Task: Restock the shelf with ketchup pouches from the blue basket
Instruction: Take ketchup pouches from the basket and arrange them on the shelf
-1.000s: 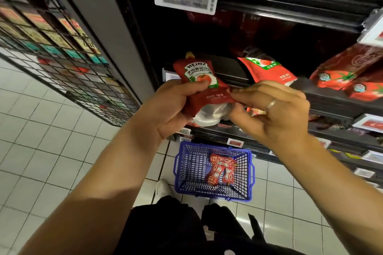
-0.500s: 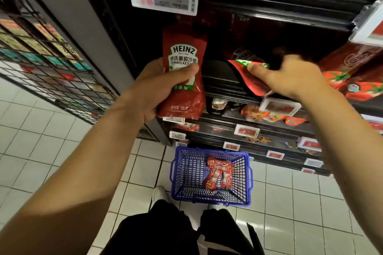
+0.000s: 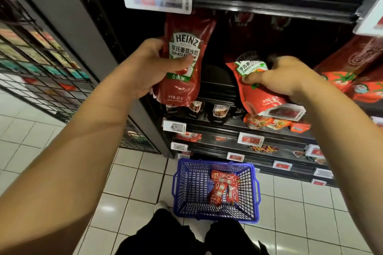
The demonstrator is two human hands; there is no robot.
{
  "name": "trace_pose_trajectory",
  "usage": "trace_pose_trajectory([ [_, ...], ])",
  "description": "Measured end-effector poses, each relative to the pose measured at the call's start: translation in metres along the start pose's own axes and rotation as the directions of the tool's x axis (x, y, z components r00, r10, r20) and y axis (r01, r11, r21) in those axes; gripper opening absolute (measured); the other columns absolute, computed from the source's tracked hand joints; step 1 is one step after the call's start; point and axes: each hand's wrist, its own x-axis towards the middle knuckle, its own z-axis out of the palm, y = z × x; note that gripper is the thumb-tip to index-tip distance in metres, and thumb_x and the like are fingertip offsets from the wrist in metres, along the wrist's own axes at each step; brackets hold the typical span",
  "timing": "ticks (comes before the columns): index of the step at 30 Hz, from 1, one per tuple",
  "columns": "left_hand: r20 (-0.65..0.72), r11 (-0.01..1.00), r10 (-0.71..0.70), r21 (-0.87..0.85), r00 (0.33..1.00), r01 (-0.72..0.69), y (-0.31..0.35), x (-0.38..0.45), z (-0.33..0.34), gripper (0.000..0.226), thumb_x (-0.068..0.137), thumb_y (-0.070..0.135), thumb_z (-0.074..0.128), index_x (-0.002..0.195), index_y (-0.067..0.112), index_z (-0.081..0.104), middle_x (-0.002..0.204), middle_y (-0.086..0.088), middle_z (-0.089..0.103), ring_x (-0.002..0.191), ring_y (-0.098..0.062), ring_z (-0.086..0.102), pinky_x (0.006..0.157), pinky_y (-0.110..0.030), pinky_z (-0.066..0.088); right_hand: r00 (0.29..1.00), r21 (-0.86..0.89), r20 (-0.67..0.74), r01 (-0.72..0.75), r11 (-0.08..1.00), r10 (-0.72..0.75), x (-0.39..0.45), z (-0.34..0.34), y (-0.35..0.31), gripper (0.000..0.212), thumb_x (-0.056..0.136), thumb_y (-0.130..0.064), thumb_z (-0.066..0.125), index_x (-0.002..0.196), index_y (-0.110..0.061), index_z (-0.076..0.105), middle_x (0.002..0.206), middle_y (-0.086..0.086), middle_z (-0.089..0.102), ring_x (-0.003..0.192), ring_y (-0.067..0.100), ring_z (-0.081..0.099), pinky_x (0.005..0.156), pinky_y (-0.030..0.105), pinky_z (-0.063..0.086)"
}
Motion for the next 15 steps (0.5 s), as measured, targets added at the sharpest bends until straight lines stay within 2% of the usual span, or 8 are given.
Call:
trace_pose_trajectory([
  [1,-0.010,1.000,0.018,0.019,1.000,-0.018,0.001,0.001,-0.001,0.039,0.069,0.037,0.089,0.102,0.024,0.075,0.108,-0.002,0.077,0.102,-0.020,0.074,0.087,-0.038,0.058,1.000,0.063,-0.019,0.009,0.998,-0.008,-0.003,-0.001,0.003,0.044,0.062,-0.045,0.090,0.083,-0.018,0.063,0.081,0.001,0.074,0.074,0.023,0.073,0.068,0.036,0.062],
  [3,-0.057,0.997,0.061,0.047,0.997,-0.058,0.005,0.004,-0.002,0.043,0.064,0.039,0.092,0.101,0.026,0.076,0.107,-0.001,0.078,0.101,-0.020,0.074,0.089,-0.040,0.056,0.998,0.205,-0.060,0.034,0.978,-0.022,-0.009,-0.002,0.004,0.041,0.063,-0.040,0.092,0.074,-0.016,0.061,0.056,-0.008,0.070,0.056,0.012,0.071,0.044,0.021,0.053],
  [5,-0.113,0.995,0.095,0.053,0.989,-0.089,0.008,0.009,-0.002,0.046,0.061,0.042,0.092,0.102,0.029,0.076,0.108,0.002,0.077,0.101,-0.019,0.074,0.092,-0.043,0.055,0.992,0.296,-0.115,0.082,0.951,-0.050,-0.015,0.000,-0.002,0.040,0.061,-0.041,0.092,0.071,-0.016,0.062,0.049,-0.016,0.065,0.047,0.001,0.066,0.035,0.013,0.042],
  [7,-0.174,0.994,0.107,0.048,0.979,-0.100,0.011,0.018,-0.002,0.040,0.062,0.038,0.091,0.098,0.030,0.078,0.105,0.004,0.078,0.100,-0.017,0.075,0.094,-0.044,0.055,0.985,0.336,-0.165,0.112,0.935,-0.059,-0.016,0.003,-0.011,0.044,0.059,-0.046,0.092,0.075,-0.014,0.067,0.062,-0.010,0.071,0.058,0.007,0.071,0.045,0.020,0.053],
  [8,-0.210,0.994,0.107,0.034,0.972,-0.103,0.012,0.023,-0.002,0.039,0.062,0.034,0.091,0.098,0.028,0.078,0.103,0.004,0.078,0.099,-0.016,0.075,0.094,-0.042,0.056,0.983,0.360,-0.177,0.116,0.925,-0.054,-0.015,0.006,-0.017,0.045,0.059,-0.047,0.092,0.079,-0.014,0.068,0.072,-0.006,0.074,0.067,0.013,0.074,0.056,0.028,0.060],
  [10,-0.254,0.992,0.128,0.026,0.959,-0.125,0.012,0.036,-0.001,0.050,0.064,0.021,0.090,0.111,0.019,0.074,0.104,0.002,0.078,0.101,-0.016,0.074,0.094,-0.039,0.057,0.978,0.399,-0.202,0.128,0.908,-0.049,-0.008,0.013,-0.025,0.039,0.062,-0.044,0.090,0.079,-0.017,0.068,0.086,-0.001,0.074,0.081,0.018,0.074,0.078,0.040,0.063],
  [13,-0.285,0.991,0.136,0.023,0.949,-0.136,0.011,0.054,0.002,0.055,0.077,0.005,0.083,0.127,0.003,0.063,0.114,-0.004,0.073,0.106,-0.016,0.071,0.093,-0.035,0.057,0.972,0.334,-0.231,0.115,0.936,-0.037,0.005,0.025,-0.037,0.030,0.071,-0.046,0.080,0.075,-0.022,0.064,0.089,-0.003,0.071,0.099,0.025,0.071,0.090,0.040,0.058],
  [15,-0.317,0.992,0.113,-0.020,0.942,-0.125,0.011,0.064,0.001,0.051,0.078,-0.005,0.078,0.127,-0.002,0.062,0.120,-0.012,0.070,0.110,-0.023,0.070,0.096,-0.041,0.057,0.955,0.306,-0.278,0.187,0.934,-0.100,0.018,0.035,-0.047,0.044,0.074,-0.049,0.080,0.106,-0.021,0.066,0.114,0.000,0.070,0.112,0.021,0.065,0.098,0.030,0.052],
])
